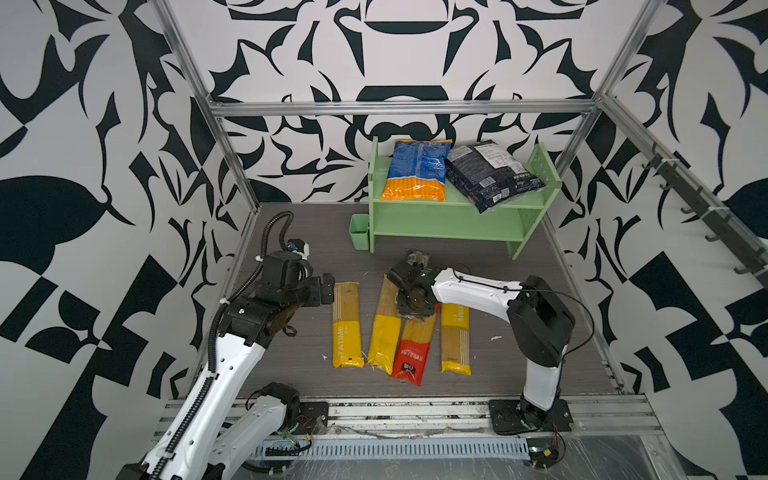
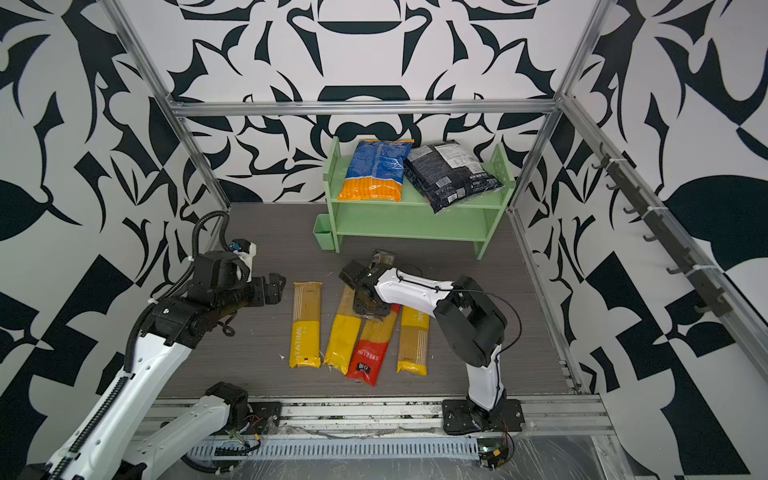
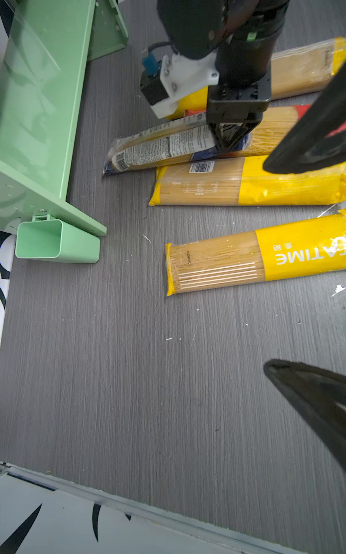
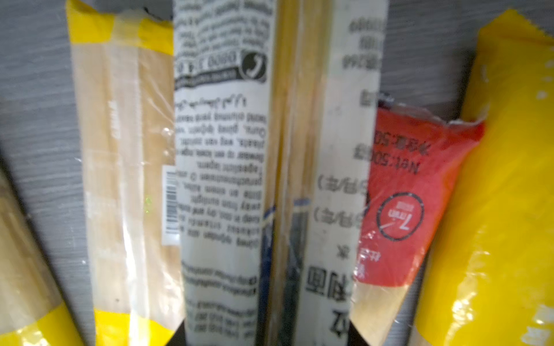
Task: Place and organize the pasta boxes and bags onto the shelf
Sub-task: 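Close the right gripper on the clear spaghetti pack and lift it upright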
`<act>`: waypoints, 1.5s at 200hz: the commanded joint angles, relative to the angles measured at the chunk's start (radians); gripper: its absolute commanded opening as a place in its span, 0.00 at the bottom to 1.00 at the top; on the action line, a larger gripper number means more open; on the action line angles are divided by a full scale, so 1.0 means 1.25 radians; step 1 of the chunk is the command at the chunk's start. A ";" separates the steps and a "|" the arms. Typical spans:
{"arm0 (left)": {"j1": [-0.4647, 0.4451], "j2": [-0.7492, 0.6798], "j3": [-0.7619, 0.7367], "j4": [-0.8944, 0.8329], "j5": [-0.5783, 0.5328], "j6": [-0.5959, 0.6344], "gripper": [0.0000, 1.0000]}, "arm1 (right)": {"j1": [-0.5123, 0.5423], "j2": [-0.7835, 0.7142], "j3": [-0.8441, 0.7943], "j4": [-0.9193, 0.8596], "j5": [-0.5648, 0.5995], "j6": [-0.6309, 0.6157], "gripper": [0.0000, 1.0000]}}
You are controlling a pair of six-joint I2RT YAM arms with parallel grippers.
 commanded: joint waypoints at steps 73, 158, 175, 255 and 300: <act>0.002 0.154 0.125 0.055 0.002 -0.035 0.99 | -0.115 -0.221 -0.191 0.077 -0.142 -0.169 0.00; 0.002 0.275 0.189 0.102 0.019 -0.014 0.99 | -0.143 -0.386 -0.297 0.187 -0.276 -0.210 0.00; 0.001 0.282 0.192 0.106 0.010 -0.006 0.99 | -0.157 -0.415 -0.320 0.230 -0.319 -0.205 0.00; 0.001 0.299 0.242 0.092 -0.002 0.011 0.99 | -0.208 -0.507 -0.346 0.326 -0.444 -0.184 0.00; 0.001 0.299 0.258 0.077 -0.015 0.009 0.99 | -0.227 -0.516 -0.343 0.362 -0.492 -0.185 0.00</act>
